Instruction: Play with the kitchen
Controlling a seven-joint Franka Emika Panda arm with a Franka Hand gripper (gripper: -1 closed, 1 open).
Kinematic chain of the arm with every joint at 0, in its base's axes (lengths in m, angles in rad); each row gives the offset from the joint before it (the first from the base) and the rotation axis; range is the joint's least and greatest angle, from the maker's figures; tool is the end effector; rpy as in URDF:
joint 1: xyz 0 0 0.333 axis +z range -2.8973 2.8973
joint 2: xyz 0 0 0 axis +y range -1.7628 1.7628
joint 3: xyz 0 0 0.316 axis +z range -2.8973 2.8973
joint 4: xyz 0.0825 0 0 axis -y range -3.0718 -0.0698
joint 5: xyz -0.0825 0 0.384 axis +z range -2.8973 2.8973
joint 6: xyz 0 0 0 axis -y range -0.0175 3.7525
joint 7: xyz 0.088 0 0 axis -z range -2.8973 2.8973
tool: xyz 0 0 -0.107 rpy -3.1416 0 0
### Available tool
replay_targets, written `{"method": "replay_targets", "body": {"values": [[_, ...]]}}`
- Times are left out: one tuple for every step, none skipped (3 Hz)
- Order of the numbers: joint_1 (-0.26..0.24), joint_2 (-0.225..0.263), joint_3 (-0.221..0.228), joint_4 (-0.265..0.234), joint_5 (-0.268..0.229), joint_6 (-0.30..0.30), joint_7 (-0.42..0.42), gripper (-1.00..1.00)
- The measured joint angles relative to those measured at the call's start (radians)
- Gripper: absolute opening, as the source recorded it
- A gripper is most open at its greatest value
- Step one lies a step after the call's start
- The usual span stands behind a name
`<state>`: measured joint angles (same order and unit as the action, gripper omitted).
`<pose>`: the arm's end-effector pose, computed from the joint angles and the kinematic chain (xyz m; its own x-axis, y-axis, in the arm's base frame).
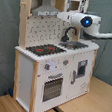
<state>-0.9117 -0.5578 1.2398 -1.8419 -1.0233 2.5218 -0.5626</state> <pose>0.4719 0.3357 0.6546 0.2801 0.7887 -0.5472 0.2534 0.4891 0.8346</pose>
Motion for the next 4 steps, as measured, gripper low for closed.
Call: {"method": "replay_targets", "body": {"values": [[0.048,-0.012,-0.001,-0.026,0.000,-0.078,0.088,1.00],[0.099,-0.022,-0.003,-0.053,0.000,-0.165,0.177,1.00],[0.147,-0.025,-0.006,-0.076,0.003,-0.255,0.262,1.00],[0.189,-0.024,-0.013,-0.090,0.012,-0.344,0.343,1.00]]}}
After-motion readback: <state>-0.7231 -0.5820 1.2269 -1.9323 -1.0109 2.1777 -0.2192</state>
